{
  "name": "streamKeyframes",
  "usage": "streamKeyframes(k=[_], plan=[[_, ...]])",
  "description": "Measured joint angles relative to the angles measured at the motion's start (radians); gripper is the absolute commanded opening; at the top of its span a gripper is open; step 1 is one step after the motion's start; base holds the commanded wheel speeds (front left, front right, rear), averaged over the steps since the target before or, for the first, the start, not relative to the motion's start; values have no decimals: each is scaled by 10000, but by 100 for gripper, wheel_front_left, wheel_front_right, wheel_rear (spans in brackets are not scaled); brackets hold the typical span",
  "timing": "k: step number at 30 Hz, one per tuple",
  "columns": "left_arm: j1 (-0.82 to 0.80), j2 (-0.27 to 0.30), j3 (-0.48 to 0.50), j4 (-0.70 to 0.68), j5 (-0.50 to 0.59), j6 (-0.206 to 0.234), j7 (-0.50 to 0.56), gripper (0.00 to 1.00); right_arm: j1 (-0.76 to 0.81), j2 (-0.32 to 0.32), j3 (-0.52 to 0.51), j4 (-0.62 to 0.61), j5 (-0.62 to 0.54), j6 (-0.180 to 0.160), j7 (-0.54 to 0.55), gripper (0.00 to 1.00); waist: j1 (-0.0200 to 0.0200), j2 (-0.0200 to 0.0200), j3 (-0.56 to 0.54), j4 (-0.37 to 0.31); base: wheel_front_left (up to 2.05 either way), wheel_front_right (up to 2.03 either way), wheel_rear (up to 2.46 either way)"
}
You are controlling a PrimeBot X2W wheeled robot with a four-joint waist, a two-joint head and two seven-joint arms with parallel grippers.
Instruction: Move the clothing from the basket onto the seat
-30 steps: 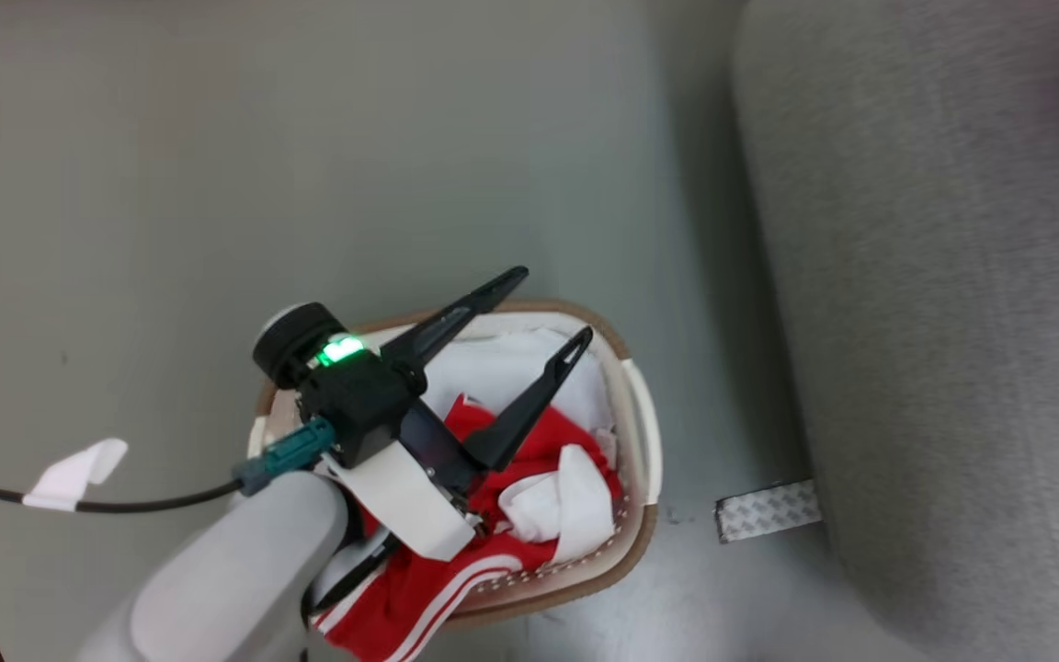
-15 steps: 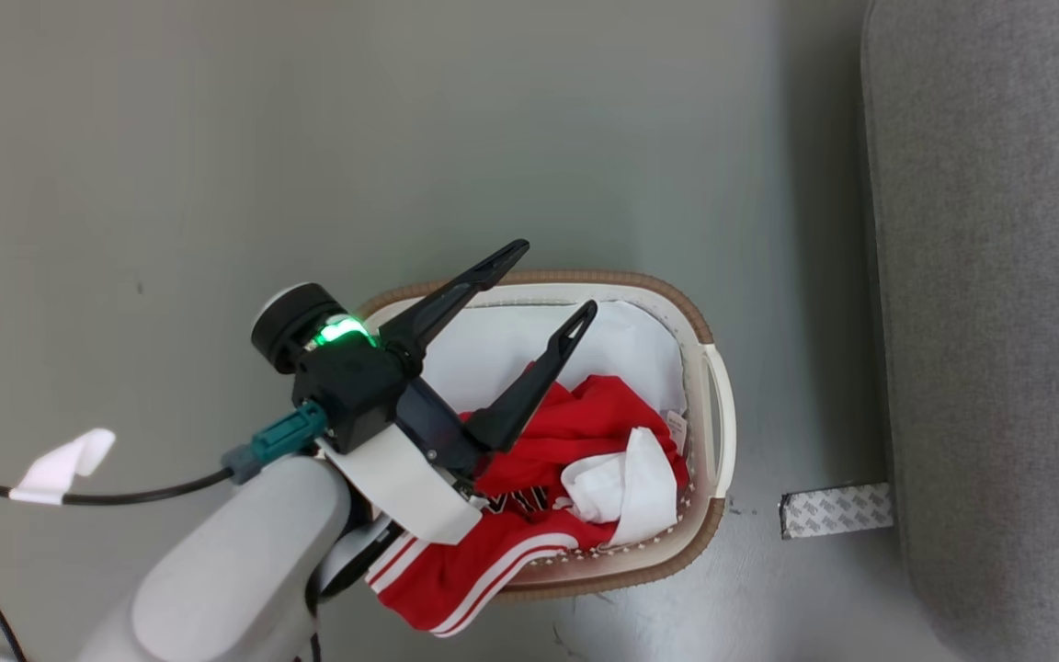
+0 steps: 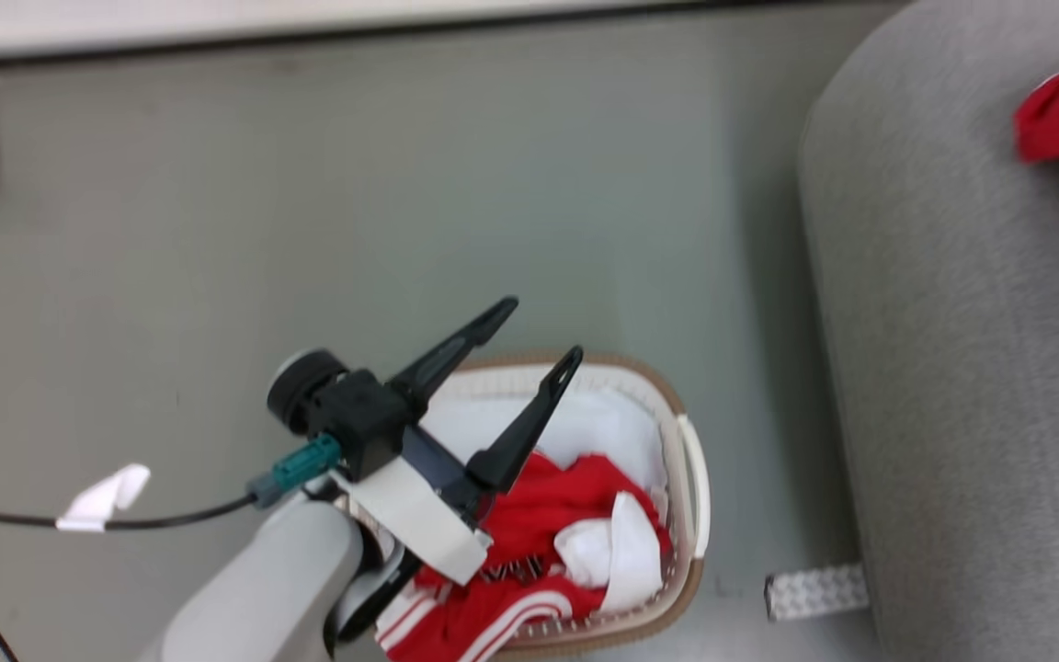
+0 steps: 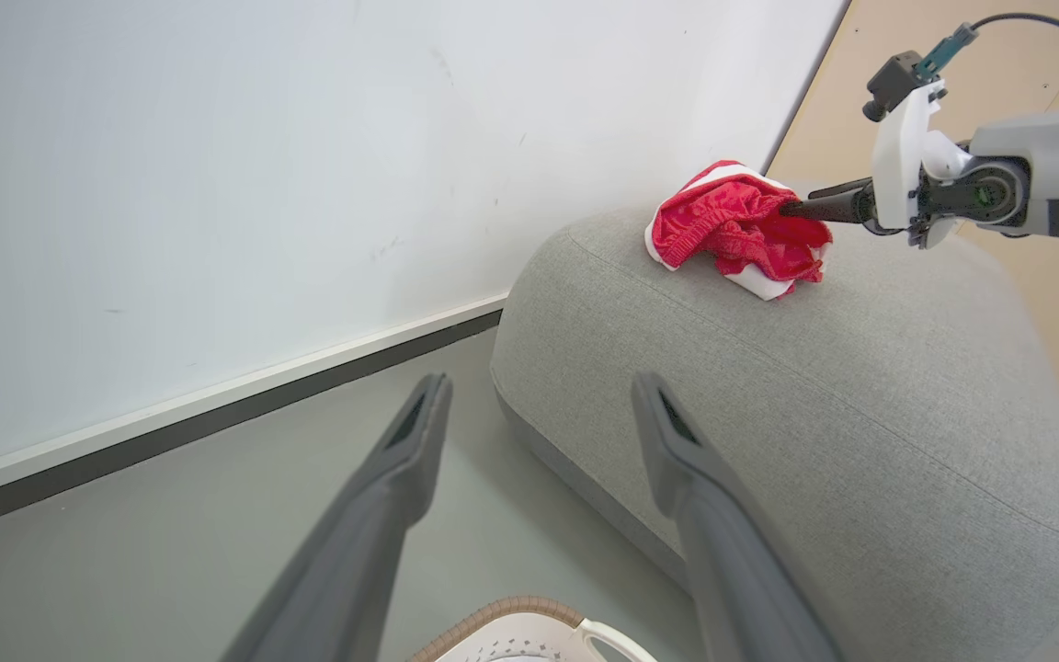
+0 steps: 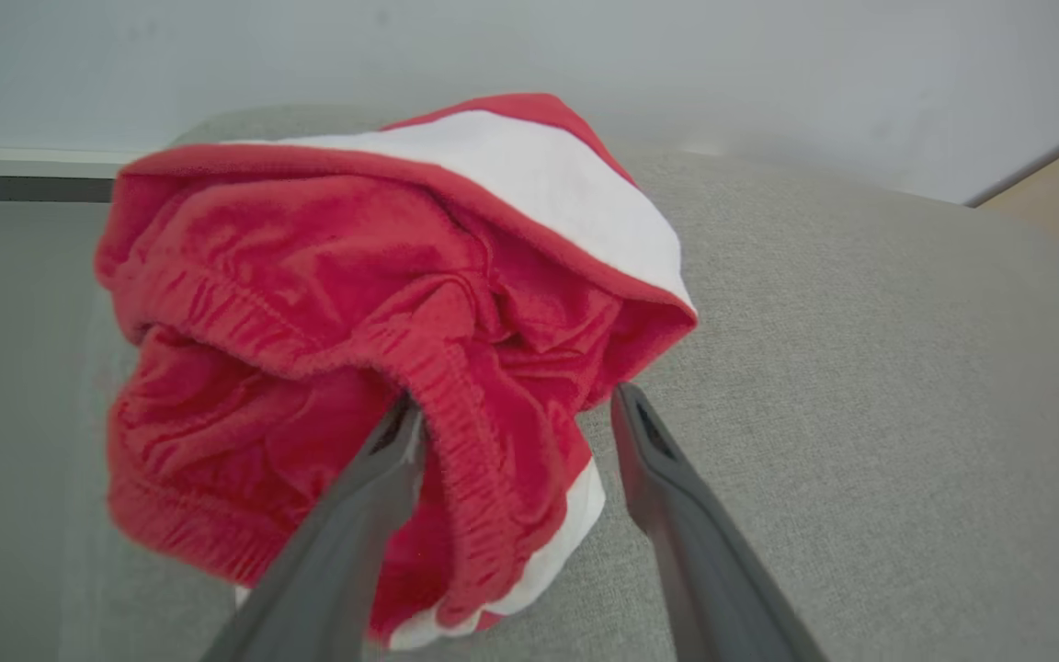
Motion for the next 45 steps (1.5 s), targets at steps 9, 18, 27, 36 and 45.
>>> streamKeyframes(k=[9,18,27,36,45], plan=[[1161,-460,777,552,0,8,0,100,1288,-288,2276,-1108,2000,0,-111,100,-2,0,-2052,-24,0,0,0],[2237,-719,2004,836,71,328,0,100,2940,-792,3476,-4362,3829,0,-834,100,-4,0,-4013,209,0,0,0],[3448,-995,3490,1018,102,1028,0,100,5483,449,2134,-6554,3517,0,-2437,100,-4,1,-5044,710,0,0,0],[4448,-1292,5191,746,596,1235,0,100,7845,2539,1856,-7490,2575,-2,-3758,100,-2,0,-5118,926,0,0,0],[5579,-2199,6529,-23,1942,788,0,100,9080,3419,2027,-7423,1708,-2,-4337,100,-1,1,-4961,789,0,0,0]])
